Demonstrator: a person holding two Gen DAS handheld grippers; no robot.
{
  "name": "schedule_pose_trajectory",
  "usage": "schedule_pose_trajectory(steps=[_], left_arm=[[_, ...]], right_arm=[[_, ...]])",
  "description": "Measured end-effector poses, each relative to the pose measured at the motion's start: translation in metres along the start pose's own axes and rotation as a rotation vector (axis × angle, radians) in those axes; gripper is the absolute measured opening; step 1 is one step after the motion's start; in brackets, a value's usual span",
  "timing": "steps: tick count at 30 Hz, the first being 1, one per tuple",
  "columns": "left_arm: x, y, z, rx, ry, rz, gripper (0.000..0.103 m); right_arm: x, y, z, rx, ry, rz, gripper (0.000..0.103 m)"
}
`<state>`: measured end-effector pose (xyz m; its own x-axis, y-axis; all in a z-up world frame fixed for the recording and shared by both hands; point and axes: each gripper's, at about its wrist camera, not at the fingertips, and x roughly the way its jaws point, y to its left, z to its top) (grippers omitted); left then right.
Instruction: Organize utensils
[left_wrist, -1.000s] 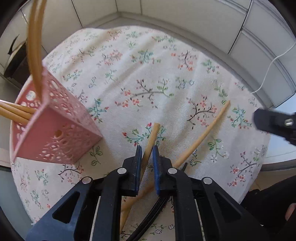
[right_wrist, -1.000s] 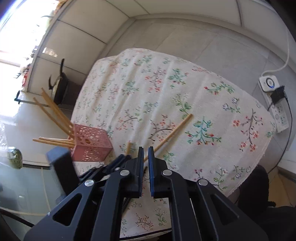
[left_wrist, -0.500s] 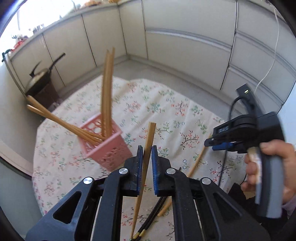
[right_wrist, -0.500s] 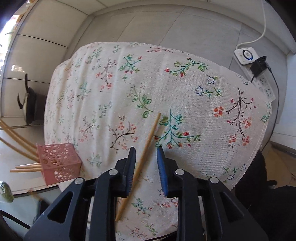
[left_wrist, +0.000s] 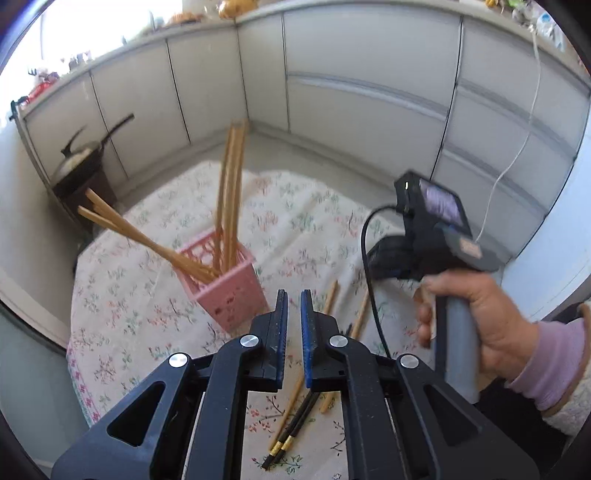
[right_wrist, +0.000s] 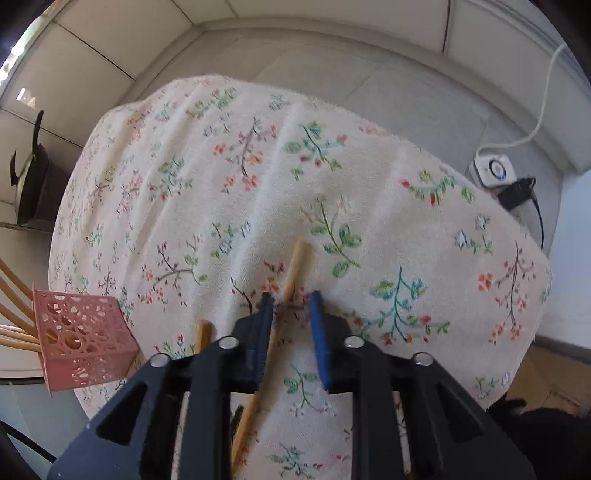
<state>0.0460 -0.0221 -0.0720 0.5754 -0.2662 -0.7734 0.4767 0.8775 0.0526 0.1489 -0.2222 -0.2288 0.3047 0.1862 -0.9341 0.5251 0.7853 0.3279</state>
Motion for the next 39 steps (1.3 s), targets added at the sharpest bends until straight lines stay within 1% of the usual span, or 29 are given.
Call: schedule_pose_trajectory(steps=[1,2,3,5,8,10,12,17,22,25,28,29,30,31,32,34,36,39], left_arm=[[0.010,-0.001,-0.001,0.004,0.042,-0.026,0.009],[0.019,-0.003,-0.001,0.006,0.069,-0.027,0.013],[0.029,-0.005,0.000,0.011,0.097,-0.025,0.024],[0.049,-0.010,0.000,0.026,0.161,-0.062,0.044],[0.080,-0.020,0.004,0.058,0.226,-0.046,0.044],[0.099,-0.023,0.008,0.054,0.255,-0.044,0.044],[0.115,-0.026,0.012,0.039,0.287,-0.059,0.044],[0.144,-0.032,0.017,0.014,0.361,-0.079,0.046],[0.171,-0.038,0.022,0.005,0.418,-0.072,0.046],[0.187,-0.042,0.027,0.012,0.443,-0.058,0.046],[0.205,-0.040,0.026,-0.007,0.493,-0.043,0.044],[0.205,-0.040,0.026,0.001,0.482,-0.039,0.041],[0.204,-0.041,0.027,0.007,0.478,-0.036,0.027],[0.203,-0.041,0.028,0.005,0.476,-0.048,0.019],[0.202,-0.040,0.028,0.002,0.472,-0.055,0.012],[0.199,-0.040,0.027,0.015,0.451,-0.039,0.011],[0.191,-0.040,0.026,0.046,0.413,-0.007,0.009],[0.164,-0.037,0.029,0.051,0.338,0.021,0.008]], right_arm=[[0.000,-0.002,0.000,0.004,0.005,0.023,0.008],[-0.001,-0.006,0.001,0.018,0.013,0.054,0.007],[-0.002,-0.009,0.001,0.032,0.012,0.083,0.006],[-0.012,-0.014,-0.002,0.041,-0.009,0.126,0.006],[-0.038,-0.019,-0.003,0.016,-0.056,0.184,0.006],[-0.055,-0.024,-0.005,0.002,-0.082,0.214,0.006],[-0.069,-0.028,-0.007,-0.013,-0.101,0.244,0.006],[-0.094,-0.034,-0.010,-0.060,-0.132,0.300,0.005],[-0.122,-0.041,-0.015,-0.105,-0.178,0.344,0.005],[-0.130,-0.040,-0.017,-0.134,-0.197,0.349,0.005],[-0.133,-0.041,-0.019,-0.148,-0.201,0.353,0.005],[-0.134,-0.042,-0.018,-0.150,-0.201,0.355,0.005],[-0.135,-0.042,-0.018,-0.153,-0.205,0.357,0.005],[-0.135,-0.041,-0.018,-0.155,-0.209,0.357,0.006],[-0.136,-0.040,-0.019,-0.158,-0.211,0.358,0.005],[-0.137,-0.039,-0.020,-0.164,-0.213,0.361,0.005],[-0.139,-0.037,-0.022,-0.170,-0.217,0.364,0.005],[-0.142,-0.036,-0.025,-0.174,-0.221,0.376,0.005]])
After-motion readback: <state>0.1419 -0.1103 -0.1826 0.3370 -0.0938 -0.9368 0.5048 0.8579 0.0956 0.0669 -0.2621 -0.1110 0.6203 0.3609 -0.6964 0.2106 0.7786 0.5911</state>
